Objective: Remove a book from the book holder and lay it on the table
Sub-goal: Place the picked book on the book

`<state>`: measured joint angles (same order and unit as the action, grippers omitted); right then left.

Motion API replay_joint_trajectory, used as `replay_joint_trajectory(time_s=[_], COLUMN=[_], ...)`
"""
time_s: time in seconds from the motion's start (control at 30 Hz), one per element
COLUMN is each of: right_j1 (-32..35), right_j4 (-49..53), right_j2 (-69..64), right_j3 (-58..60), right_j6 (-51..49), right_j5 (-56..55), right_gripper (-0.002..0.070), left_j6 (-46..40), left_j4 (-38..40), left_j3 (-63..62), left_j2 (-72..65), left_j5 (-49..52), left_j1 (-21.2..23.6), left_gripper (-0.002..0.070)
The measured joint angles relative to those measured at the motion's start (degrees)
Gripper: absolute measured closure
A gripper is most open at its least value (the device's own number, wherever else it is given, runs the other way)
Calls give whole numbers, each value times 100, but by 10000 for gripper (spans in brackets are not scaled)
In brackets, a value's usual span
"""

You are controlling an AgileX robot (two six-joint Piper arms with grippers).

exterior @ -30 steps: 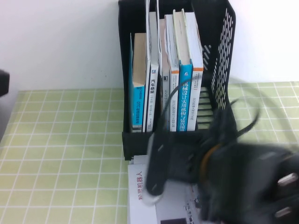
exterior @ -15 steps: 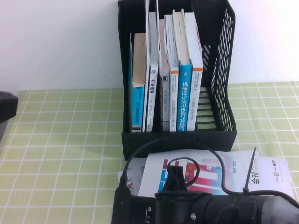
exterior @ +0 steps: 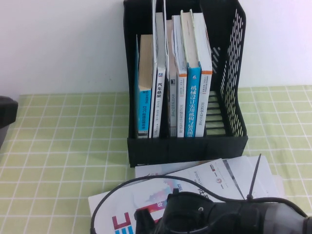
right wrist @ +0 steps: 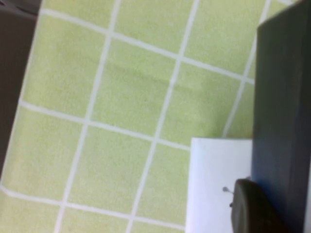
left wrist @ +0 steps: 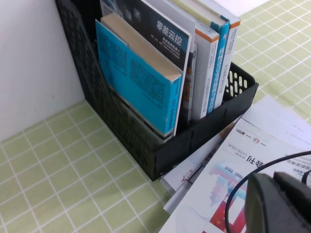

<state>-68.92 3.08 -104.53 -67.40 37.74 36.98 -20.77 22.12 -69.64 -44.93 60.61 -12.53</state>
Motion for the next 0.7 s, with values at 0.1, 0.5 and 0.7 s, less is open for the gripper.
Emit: replay_joint_trajectory(time_s=[0.1,0.5,0.7], right_j1=[28,1311,1350], right_j4=[79,22,-308], right_j2=[0,41,41], right_j3=[0,-51,-51], right_j6=[-186,-1440,-990], right_j5=[-1,259,368], right_gripper=[540,531,424], left_j6=[16,44,49], left_j4=[0,-13,-13], left_j3=[0,0,0], left_j2=[0,0,0], left_j5=[8,166,175], left_j1=[0,0,0], left_gripper=[676,676,676])
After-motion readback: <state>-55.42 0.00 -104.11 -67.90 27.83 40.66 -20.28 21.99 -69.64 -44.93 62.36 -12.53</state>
